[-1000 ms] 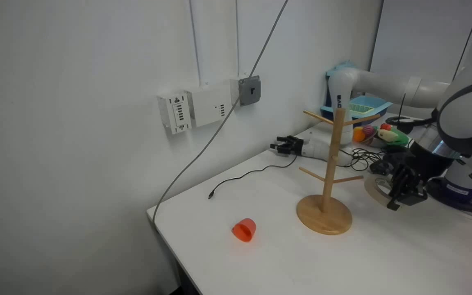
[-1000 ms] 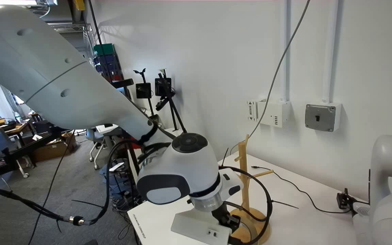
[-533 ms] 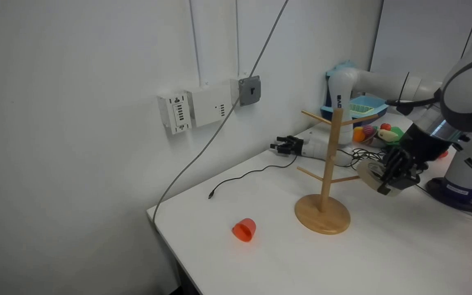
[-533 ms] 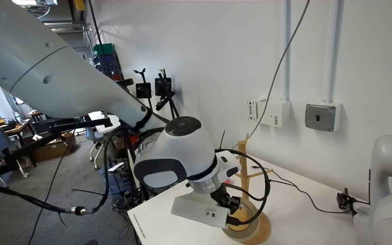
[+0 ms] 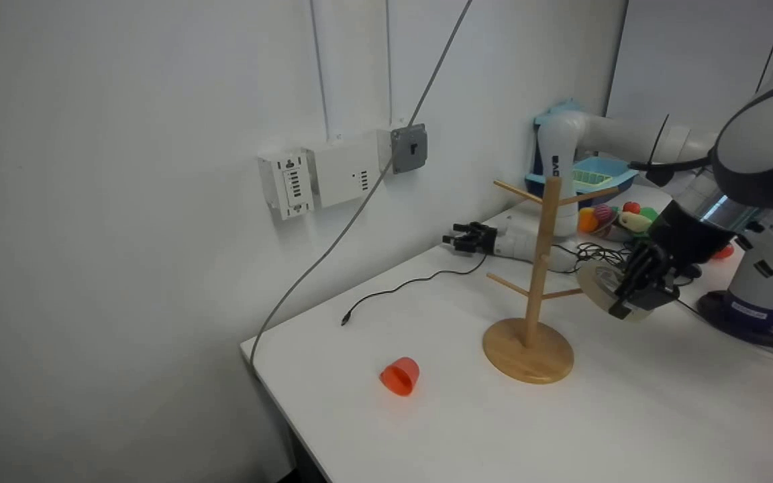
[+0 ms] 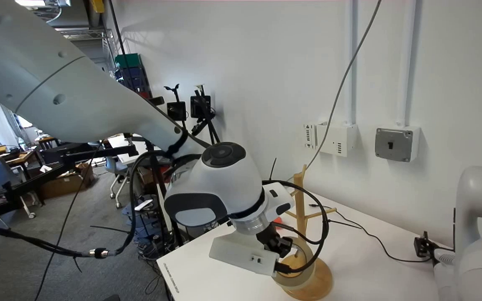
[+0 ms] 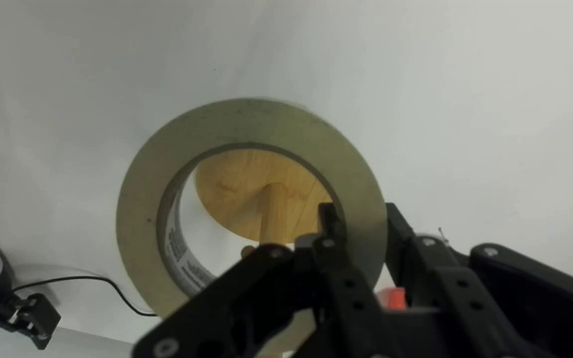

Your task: Pick up the seal tape and put it on the wooden object

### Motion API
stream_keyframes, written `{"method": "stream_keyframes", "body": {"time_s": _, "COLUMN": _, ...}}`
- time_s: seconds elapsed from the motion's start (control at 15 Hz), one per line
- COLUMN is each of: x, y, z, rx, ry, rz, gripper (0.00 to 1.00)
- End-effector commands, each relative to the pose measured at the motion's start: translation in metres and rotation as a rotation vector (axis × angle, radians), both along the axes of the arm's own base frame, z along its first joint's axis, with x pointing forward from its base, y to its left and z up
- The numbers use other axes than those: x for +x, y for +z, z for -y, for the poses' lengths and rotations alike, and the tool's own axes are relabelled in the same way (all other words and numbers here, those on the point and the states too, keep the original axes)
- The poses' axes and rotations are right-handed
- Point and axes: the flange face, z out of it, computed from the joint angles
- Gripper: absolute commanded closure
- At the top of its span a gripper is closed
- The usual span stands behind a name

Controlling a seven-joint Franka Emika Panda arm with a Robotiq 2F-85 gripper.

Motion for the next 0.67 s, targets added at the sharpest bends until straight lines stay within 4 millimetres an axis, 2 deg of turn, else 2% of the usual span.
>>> {"method": "stream_keyframes", "body": {"time_s": 0.0, "x": 0.004, "y": 0.011, "z": 0.000, "rx": 0.018, "ry": 0.014, "rz": 0.042, "gripper": 0.94}}
{"method": "stream_keyframes", "body": {"time_s": 0.07, "x": 0.009, "y": -0.015, "z": -0.005, "rx": 0.016, "ry": 0.008, "rz": 0.045, "gripper": 0.94}}
{"method": "stream_keyframes", "body": {"time_s": 0.4, "x": 0.009, "y": -0.040, "z": -0.008, "rx": 0.022, "ry": 0.017, "rz": 0.049, "gripper": 0.94}}
{"method": "stream_keyframes", "body": {"time_s": 0.47, "x": 0.011, "y": -0.041, "z": -0.006, "rx": 0.020, "ry": 0.016, "rz": 0.054, "gripper": 0.58}}
{"method": "stream_keyframes", "body": {"time_s": 0.6, "x": 0.011, "y": -0.047, "z": -0.003, "rx": 0.020, "ry": 0.017, "rz": 0.047, "gripper": 0.42}}
